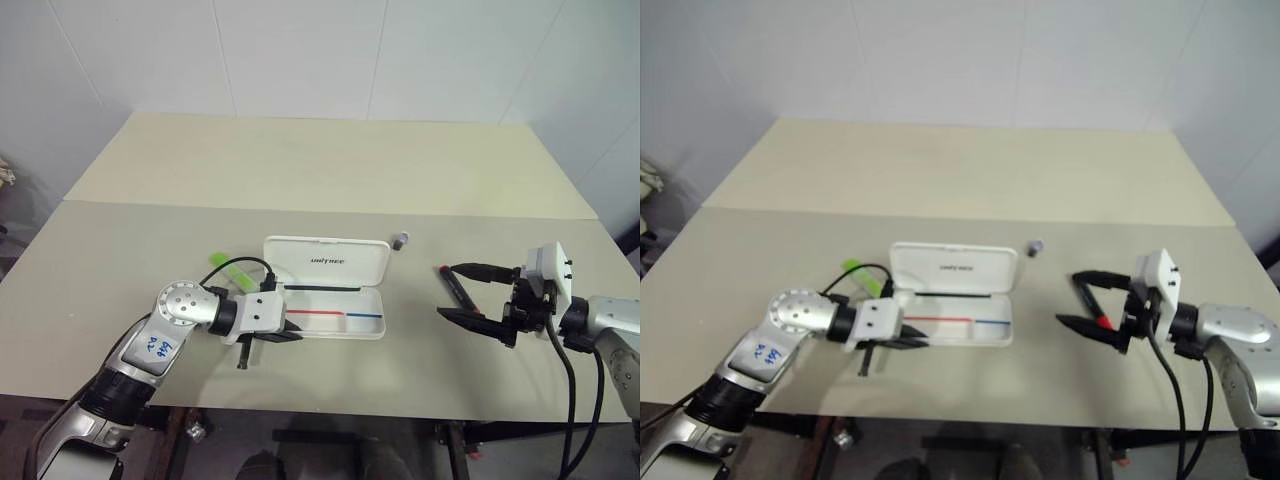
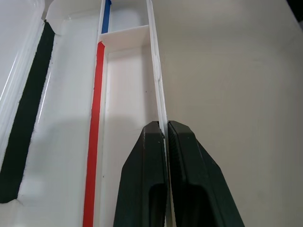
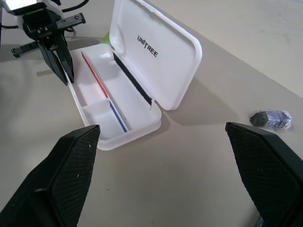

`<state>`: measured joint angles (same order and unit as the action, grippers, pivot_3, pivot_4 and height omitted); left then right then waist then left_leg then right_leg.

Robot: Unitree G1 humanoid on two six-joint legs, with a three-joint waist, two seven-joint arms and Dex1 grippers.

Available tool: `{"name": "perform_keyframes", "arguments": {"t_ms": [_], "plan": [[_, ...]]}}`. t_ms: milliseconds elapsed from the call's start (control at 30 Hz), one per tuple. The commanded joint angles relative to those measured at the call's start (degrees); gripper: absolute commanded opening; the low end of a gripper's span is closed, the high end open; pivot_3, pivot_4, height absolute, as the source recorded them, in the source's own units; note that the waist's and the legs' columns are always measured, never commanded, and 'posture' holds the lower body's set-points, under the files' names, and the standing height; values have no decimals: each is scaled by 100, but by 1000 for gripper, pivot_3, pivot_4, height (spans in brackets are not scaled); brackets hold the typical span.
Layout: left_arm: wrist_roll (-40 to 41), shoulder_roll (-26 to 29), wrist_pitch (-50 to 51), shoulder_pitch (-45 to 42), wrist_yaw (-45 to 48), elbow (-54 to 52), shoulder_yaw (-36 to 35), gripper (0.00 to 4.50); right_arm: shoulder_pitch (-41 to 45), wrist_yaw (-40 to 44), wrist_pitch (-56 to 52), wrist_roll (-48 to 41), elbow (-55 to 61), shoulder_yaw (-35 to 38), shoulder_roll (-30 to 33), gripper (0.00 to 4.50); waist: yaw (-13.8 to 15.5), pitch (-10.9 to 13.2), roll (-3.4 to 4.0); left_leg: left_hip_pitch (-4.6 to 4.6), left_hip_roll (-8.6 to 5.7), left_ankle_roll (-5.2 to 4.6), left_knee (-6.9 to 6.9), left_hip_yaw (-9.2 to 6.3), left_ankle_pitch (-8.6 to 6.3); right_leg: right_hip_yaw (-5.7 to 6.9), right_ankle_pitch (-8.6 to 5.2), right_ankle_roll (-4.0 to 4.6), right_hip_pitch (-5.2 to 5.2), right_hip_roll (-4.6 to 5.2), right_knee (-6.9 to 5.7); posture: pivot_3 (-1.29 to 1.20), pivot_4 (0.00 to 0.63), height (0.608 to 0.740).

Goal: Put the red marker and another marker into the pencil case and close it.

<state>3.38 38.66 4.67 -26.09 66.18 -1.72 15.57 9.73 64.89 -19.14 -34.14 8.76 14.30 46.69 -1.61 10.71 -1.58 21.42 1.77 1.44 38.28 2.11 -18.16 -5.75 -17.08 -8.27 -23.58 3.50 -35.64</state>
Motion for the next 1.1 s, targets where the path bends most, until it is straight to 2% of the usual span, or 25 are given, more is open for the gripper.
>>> {"name": "perform_keyframes", "arguments": {"t_ms": [33, 100, 200, 567, 1100], "plan": [[-87, -78, -205, -66, -40, -41, 77, 13, 29, -186, -17, -83, 217, 89, -98, 4500, 1, 0, 0, 0, 0, 0, 1, 0, 0, 0, 0, 0, 0, 0, 0, 0, 150, 740], [-103, -126, -142, -69, -81, -44, 82, 13, 37, -233, -8, -62, 223, 53, -137, 4500, 4, 0, 0, 0, -1, 0, 2, 0, 0, 0, 0, 0, 2, 1, 0, 0, 150, 740], [-94, -198, 154, -94, -183, -107, 43, 799, 61, -275, 13, -30, 197, 13, -171, 4500, 21, 0, 0, 0, -2, 0, 2, -2, 0, 1, 0, 0, 2, 1, 0, 0, 150, 740], [63, -219, 421, -32, -243, -547, -76, 4418, 190, -264, 87, 112, 38, -105, -274, 4500, 2, 0, 0, -3, -1, 0, 4, -1, 0, 0, 0, 0, 3, 0, -6, 0, 150, 740], [480, -323, 914, 397, -633, -1640, -200, 4469, 234, -332, 328, 483, -475, -237, -280, 4500, -1, 0, 0, -9, 0, 0, 3, 0, 0, -2, 0, 0, 6, 0, -7, 0, 150, 740]]}}
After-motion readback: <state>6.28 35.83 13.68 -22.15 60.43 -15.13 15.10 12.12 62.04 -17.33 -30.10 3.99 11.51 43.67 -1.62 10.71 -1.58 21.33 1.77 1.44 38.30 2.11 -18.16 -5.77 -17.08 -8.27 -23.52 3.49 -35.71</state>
